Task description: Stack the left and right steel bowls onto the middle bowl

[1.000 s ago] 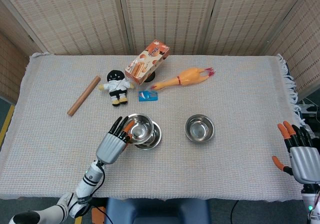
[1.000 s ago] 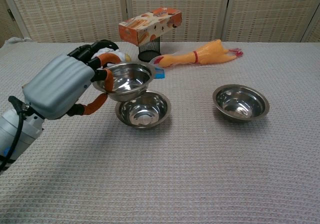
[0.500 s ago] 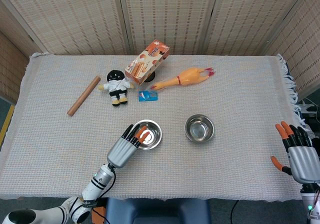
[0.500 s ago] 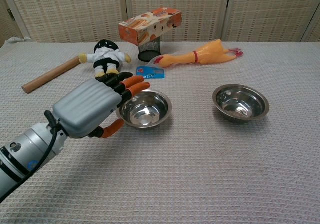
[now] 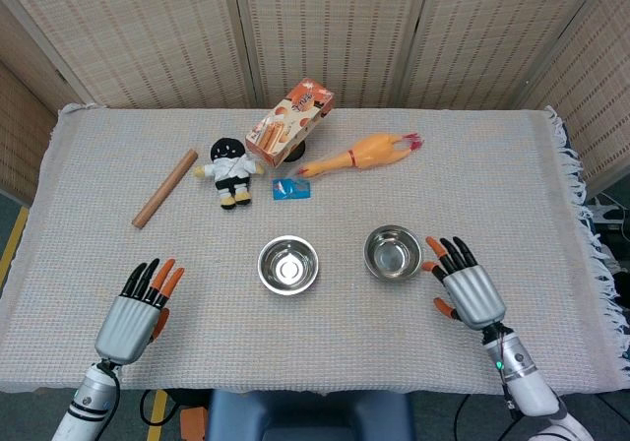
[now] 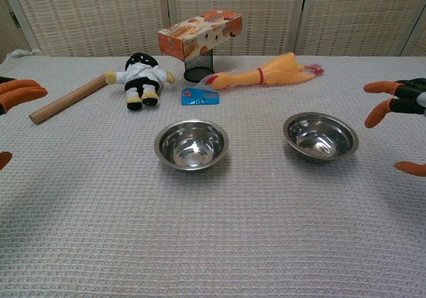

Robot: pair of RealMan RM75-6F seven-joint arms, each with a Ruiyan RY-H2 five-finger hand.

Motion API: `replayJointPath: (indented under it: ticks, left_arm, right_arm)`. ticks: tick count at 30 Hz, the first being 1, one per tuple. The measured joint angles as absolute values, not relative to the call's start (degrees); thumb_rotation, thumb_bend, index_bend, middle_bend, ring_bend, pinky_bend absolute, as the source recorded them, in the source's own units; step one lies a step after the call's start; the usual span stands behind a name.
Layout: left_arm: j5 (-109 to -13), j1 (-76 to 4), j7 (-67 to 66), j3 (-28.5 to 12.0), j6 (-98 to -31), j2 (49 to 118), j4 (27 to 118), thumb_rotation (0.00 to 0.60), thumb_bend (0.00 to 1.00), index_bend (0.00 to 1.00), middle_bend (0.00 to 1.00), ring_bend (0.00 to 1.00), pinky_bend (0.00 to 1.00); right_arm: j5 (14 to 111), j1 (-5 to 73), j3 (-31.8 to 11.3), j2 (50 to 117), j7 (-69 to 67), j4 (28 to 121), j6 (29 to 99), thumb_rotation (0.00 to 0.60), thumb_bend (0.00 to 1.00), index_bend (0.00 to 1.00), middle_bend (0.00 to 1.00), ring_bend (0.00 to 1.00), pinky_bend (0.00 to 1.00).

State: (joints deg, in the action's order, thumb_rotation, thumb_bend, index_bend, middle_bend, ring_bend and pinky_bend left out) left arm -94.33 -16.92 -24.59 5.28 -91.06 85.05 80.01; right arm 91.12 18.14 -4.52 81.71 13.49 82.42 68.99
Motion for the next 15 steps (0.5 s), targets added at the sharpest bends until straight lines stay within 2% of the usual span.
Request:
replayJointPath:
  ticks: [4, 10, 13, 15]
  left_arm:
    - [-94.3, -14.4, -19.2, 5.5, -94.0, 83.1, 78.4, 0.600, 0.46, 0.00, 0.00, 0.00, 0.12]
    - [-94.3, -12.8, -14.9, 4.4, -95.1, 81.7, 76.3, 0.600, 0.46, 0.00, 0.00, 0.00, 0.12]
    - [-94.4, -12.3, -13.7, 3.7, -95.6, 81.1, 76.2, 0.600, 0.45, 0.00, 0.00, 0.00, 0.12]
    - [-94.4, -11.9, -13.4, 3.3, -95.7, 80.7, 76.2, 0.600, 0.46, 0.00, 0.00, 0.00, 0.12]
  right_arm:
    - [90.1, 21.9, -5.7, 89.8, 17.0, 76.4, 65.5, 0.600, 0.20, 0.43, 0.00, 0.00, 0.00]
    - [86.7, 25.9, -7.9, 97.0, 21.6, 70.5, 63.0, 0.600, 0.21, 0.44, 0.00, 0.00, 0.00]
    - [85.8, 26.7, -8.6, 98.8, 22.1, 68.6, 62.9, 0.600, 0.24, 0.50, 0.00, 0.00, 0.00]
    - [85.4, 27.1, -8.8, 99.7, 22.1, 67.3, 62.8, 0.600, 0.31, 0.59, 0.00, 0.00, 0.00]
